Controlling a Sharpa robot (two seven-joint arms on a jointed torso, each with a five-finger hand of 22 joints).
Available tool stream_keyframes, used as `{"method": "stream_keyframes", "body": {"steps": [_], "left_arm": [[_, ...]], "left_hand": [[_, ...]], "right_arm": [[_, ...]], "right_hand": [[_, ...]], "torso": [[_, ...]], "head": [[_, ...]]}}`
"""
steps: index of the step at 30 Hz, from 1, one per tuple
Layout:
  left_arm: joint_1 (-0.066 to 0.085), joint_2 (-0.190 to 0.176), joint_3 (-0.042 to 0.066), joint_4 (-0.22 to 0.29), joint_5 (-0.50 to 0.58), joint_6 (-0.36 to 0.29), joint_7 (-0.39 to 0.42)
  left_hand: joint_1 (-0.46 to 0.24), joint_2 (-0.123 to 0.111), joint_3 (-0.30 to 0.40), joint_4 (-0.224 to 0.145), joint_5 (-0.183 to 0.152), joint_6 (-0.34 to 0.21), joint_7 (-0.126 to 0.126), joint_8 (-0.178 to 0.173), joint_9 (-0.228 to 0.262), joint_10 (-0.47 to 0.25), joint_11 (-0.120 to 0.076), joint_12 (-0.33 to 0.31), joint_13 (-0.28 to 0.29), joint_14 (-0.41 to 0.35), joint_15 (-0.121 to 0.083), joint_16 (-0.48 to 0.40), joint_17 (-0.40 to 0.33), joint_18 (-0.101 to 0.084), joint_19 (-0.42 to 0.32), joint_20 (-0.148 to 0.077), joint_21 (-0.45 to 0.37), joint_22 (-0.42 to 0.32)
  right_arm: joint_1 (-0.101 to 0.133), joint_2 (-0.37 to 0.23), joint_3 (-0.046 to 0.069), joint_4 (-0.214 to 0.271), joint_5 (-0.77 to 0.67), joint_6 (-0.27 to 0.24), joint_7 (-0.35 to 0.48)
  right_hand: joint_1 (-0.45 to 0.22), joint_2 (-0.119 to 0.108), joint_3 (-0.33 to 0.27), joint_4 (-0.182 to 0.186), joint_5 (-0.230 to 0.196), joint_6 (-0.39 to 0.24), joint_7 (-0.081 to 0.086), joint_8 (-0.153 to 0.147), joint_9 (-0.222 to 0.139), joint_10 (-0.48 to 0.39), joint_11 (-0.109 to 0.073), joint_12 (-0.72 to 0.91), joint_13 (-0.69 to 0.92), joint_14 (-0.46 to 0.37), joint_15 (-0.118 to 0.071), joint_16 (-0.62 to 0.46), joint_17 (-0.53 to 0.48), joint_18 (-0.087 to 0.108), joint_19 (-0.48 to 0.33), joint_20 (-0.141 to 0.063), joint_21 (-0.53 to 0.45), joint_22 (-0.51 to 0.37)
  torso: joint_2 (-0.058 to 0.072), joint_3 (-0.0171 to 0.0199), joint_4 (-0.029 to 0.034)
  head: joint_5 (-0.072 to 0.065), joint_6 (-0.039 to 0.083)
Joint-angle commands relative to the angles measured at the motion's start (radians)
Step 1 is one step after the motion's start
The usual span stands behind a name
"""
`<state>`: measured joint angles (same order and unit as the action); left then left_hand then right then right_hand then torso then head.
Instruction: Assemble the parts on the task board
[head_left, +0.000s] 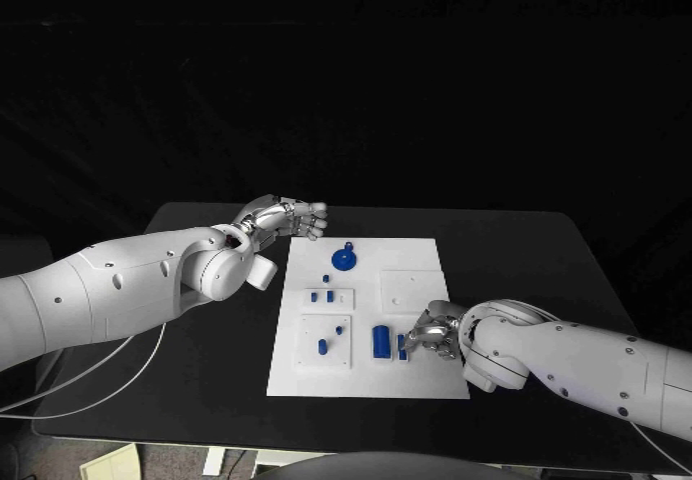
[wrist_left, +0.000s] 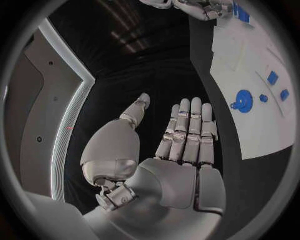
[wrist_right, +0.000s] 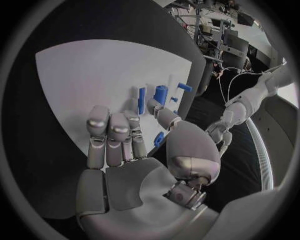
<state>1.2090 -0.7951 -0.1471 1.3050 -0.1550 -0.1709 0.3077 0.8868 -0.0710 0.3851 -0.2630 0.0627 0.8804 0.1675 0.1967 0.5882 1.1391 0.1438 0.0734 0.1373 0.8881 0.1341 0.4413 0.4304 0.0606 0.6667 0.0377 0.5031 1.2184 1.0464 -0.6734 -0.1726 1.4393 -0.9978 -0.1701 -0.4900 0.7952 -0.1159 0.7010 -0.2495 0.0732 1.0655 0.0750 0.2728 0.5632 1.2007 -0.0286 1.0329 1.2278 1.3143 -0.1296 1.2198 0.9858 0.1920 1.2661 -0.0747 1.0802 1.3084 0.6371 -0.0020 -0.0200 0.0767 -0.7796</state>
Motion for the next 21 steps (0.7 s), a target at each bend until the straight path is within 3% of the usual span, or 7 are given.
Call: {"method": "stream_keyframes", "body": {"steps": [1,10,19,20,21], "left_arm": [[0.001,0.002,0.001,0.003,0.004,0.013,0.006],[0.001,0.001,0.001,0.003,0.004,0.013,0.005],[0.001,0.001,0.001,0.001,0.004,0.013,0.006],[0.001,0.000,0.001,0.000,0.004,0.012,0.007],[0.001,0.000,0.001,0.000,0.004,0.011,0.007]], "left_hand": [[-0.007,0.003,-0.002,0.003,-0.005,-0.007,0.000,0.007,-0.001,-0.003,-0.002,-0.003,-0.001,0.004,0.004,-0.006,0.001,0.018,0.005,0.000,-0.004,0.001],[-0.008,0.003,-0.002,0.003,-0.005,-0.008,0.000,0.007,-0.002,-0.003,-0.002,-0.003,-0.001,0.004,0.004,-0.006,0.002,0.018,0.005,0.000,-0.005,0.002],[-0.008,0.003,-0.002,0.003,-0.005,-0.008,0.000,0.007,-0.002,-0.003,-0.002,-0.003,-0.001,0.004,0.004,-0.006,0.002,0.018,0.005,0.000,-0.005,0.002],[-0.007,0.003,-0.002,0.003,-0.005,-0.008,0.000,0.007,-0.002,-0.003,-0.002,-0.003,-0.001,0.004,0.004,-0.006,0.002,0.018,0.005,0.000,-0.005,0.002],[-0.007,0.003,-0.002,0.003,-0.005,-0.008,0.000,0.007,-0.002,-0.003,-0.002,-0.003,-0.001,0.004,0.004,-0.006,0.002,0.018,0.005,0.000,-0.005,0.002]], "right_arm": [[-0.001,0.001,-0.001,0.002,-0.009,0.012,0.004],[-0.001,-0.006,-0.001,0.004,-0.010,0.010,0.009],[-0.001,-0.025,-0.001,0.005,-0.022,-0.014,0.031],[-0.001,-0.031,-0.001,0.005,-0.016,-0.018,0.041],[-0.001,-0.034,-0.001,0.006,-0.012,-0.024,0.047]], "right_hand": [[-0.013,-0.002,-0.008,0.003,-0.009,-0.002,0.006,-0.002,-0.002,0.003,-0.002,-0.002,-0.001,0.000,-0.005,0.001,-0.001,0.070,0.006,-0.004,0.003,0.010],[-0.028,-0.020,-0.017,0.017,-0.020,-0.002,0.006,-0.003,-0.003,0.002,-0.002,-0.003,0.000,0.000,-0.006,0.001,-0.002,0.070,0.005,-0.006,0.001,0.010],[-0.026,-0.023,-0.017,0.017,-0.020,-0.003,0.006,-0.003,-0.003,0.002,-0.002,-0.003,0.000,0.000,-0.006,0.001,-0.002,0.070,0.005,-0.007,0.001,0.010],[-0.027,-0.028,-0.017,0.017,-0.020,-0.003,0.006,-0.004,-0.003,0.002,-0.002,-0.003,0.000,0.000,-0.006,0.001,-0.002,0.070,0.005,-0.007,0.001,0.010],[-0.033,-0.051,-0.021,0.019,-0.021,-0.007,0.006,-0.006,-0.003,0.000,-0.001,-0.004,0.000,-0.001,-0.006,0.000,-0.002,0.070,0.005,-0.007,0.001,0.010]], "torso": [[0.000,-0.0006,-0.0002],[0.000,-0.0004,0.0004],[0.000,0.0000,-0.0007],[0.000,0.0003,-0.0009],[-0.001,0.0005,-0.0012]], "head": [[0.000,0.001],[0.000,0.004],[0.000,0.009],[0.000,0.010],[0.000,0.012]]}}
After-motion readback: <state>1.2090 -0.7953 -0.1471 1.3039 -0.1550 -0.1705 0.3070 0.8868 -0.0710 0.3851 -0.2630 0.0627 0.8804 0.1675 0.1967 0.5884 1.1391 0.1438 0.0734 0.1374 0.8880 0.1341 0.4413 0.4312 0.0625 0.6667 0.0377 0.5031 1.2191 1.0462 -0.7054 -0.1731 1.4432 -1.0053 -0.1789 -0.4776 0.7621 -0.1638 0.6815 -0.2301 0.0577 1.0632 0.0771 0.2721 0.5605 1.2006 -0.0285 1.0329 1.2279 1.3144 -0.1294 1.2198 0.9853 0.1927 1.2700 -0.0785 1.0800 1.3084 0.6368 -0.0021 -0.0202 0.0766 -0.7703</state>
